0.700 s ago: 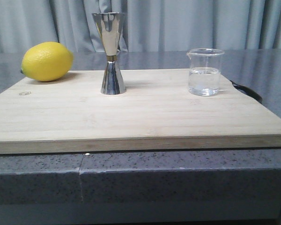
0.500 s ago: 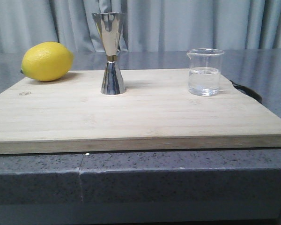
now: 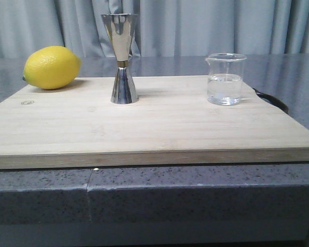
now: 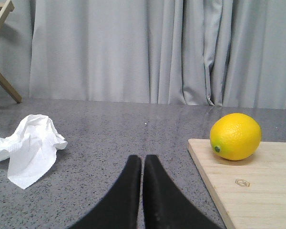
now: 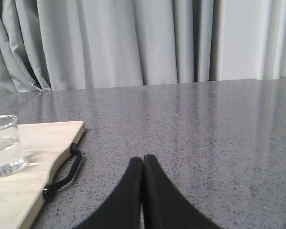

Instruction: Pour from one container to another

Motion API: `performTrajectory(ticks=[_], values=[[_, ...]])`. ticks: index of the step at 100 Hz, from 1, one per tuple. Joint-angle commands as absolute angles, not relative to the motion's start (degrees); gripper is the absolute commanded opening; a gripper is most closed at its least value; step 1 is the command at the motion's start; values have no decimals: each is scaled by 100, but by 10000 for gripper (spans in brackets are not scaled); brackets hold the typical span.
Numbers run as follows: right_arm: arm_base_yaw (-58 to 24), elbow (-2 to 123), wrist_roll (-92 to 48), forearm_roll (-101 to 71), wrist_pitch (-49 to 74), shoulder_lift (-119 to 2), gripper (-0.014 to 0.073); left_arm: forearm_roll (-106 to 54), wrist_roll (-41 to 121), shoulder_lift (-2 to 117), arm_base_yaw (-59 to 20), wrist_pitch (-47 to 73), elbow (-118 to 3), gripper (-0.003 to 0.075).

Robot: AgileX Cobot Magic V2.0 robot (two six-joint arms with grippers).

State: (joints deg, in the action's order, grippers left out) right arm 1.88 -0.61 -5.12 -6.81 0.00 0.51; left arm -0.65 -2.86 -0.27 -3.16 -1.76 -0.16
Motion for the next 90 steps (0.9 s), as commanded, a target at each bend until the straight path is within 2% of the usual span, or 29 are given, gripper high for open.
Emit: performTrajectory(ticks=[1,39,57,75,90], values=[[205,-210,-530,-677,-462,156,-70,-89,-294,-188,-361,-682,60,-19],[205,-45,-530,-677,-244,156,-70,-178,-294,-188,-361,-602,-76,-19],[205,770,-530,-677,901,83,-70,-192,-294,-92,-361,0,-768,-19],[205,1799,-920,-677,1829,-427,-70,-109,-294,528,-361,963,-1700,-19],[205,2505,-933,-677,1910,-1127,-70,0,-285,1223,-361,1182,-2352,-19]])
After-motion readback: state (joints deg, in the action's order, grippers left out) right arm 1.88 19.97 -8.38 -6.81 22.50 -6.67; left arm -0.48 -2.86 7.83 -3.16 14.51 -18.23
